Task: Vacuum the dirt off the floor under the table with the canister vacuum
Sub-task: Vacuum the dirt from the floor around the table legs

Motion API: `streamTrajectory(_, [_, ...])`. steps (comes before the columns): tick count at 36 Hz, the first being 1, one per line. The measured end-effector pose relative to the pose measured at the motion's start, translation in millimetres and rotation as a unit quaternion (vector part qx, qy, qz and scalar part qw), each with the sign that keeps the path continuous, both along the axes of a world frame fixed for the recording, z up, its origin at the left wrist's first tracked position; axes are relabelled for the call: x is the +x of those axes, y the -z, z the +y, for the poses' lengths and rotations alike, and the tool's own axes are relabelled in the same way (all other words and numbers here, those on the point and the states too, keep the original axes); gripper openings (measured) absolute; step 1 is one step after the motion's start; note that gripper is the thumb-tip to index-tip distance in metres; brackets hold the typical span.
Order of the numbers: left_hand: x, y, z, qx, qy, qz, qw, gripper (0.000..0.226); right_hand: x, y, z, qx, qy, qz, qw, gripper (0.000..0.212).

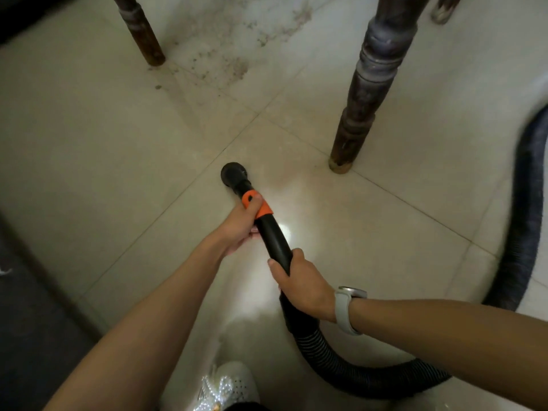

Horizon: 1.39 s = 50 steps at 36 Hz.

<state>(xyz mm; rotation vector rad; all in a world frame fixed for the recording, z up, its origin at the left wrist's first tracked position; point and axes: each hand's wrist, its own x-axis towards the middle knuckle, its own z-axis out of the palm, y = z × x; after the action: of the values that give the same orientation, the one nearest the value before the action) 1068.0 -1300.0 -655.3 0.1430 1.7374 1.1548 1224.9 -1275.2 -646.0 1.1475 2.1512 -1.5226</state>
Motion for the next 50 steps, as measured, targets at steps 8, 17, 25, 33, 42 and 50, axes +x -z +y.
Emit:
streamTrajectory(8, [33.3, -5.6, 51.6, 0.017, 0.111, 0.015, 0.994, 0.041, 21.2, -1.7, 8.1, 0.035, 0.164, 0.004, 0.986, 0.037])
streamTrajectory(17, [46.1, -5.9, 81.4, 0.013, 0.191, -0.020, 0.981, 0.036, 28.0, -5.6, 18.5, 0.027, 0.226, -0.011, 0.974, 0.041])
streamTrajectory(25, [42.7, -11.6, 88.3, 0.004, 0.197, -0.044, 0.979, 0.039, 21.6, -8.7, 25.1, 0.007, 0.227, -0.019, 0.974, 0.043])
streamTrajectory(33, [54.6, -2.6, 50.6, 0.013, 0.223, -0.064, 0.973, 0.038, 42.7, -13.9, -4.6, -0.015, 0.175, -0.046, 0.983, 0.035])
streamTrajectory(42, [67.3, -10.3, 64.4, 0.003, 0.249, -0.031, 0.968, 0.033, 50.0, -16.2, 0.1, -0.008, 0.214, -0.045, 0.976, 0.044])
streamTrajectory(50, [66.4, -5.7, 56.8, 0.004, 0.204, -0.019, 0.979, 0.031, 46.4, -12.0, 1.1, -0.027, 0.174, -0.027, 0.984, 0.047])
